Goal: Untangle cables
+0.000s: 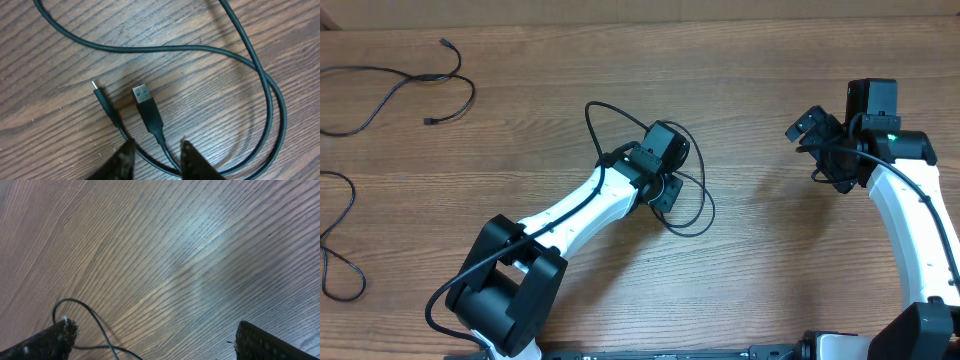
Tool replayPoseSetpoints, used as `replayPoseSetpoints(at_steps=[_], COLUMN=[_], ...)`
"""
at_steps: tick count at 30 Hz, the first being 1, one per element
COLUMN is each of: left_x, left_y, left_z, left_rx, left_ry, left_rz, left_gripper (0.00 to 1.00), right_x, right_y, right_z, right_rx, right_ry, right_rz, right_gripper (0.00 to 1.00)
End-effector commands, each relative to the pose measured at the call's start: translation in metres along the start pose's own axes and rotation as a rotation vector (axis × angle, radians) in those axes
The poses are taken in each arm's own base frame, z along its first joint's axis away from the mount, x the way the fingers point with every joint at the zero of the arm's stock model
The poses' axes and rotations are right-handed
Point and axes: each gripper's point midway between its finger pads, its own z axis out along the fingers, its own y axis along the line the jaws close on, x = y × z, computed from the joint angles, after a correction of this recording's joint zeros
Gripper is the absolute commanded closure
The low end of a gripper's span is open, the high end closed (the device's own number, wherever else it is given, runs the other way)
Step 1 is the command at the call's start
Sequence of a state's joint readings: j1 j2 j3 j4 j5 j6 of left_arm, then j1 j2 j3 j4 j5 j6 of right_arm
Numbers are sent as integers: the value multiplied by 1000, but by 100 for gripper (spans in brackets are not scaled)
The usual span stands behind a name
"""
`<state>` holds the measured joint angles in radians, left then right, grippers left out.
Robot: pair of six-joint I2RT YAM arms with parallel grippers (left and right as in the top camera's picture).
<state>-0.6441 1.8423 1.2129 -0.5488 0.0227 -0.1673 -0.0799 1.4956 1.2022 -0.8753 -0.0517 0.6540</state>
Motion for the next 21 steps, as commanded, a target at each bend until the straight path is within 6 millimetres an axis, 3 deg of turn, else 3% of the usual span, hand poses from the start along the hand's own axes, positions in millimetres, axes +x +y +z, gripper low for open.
replayPoseSetpoints(at_steps=[1,6,12,15,21], left_x=[-6,-4,6,18,38], left_y=[0,-8,15,17,15], left_z=[0,0,2,13,33], left_rx=[-1,47,-60,-52,-48], left_ry=[-12,2,38,92,176], left_rz=[-55,-60,-137,-150,-151], left_gripper=[65,63,36,29,28], right_x=[-5,-5,-5,-5,-5], right_y=[0,0,0,0,0], right_z=[-5,-5,-5,-5,-5], right_rx=[-5,-5,-5,-5,-5], right_ry=[-24,-24,-24,-24,-24], right_rz=[3,3,3,3,3], right_gripper=[0,0,0,0,0])
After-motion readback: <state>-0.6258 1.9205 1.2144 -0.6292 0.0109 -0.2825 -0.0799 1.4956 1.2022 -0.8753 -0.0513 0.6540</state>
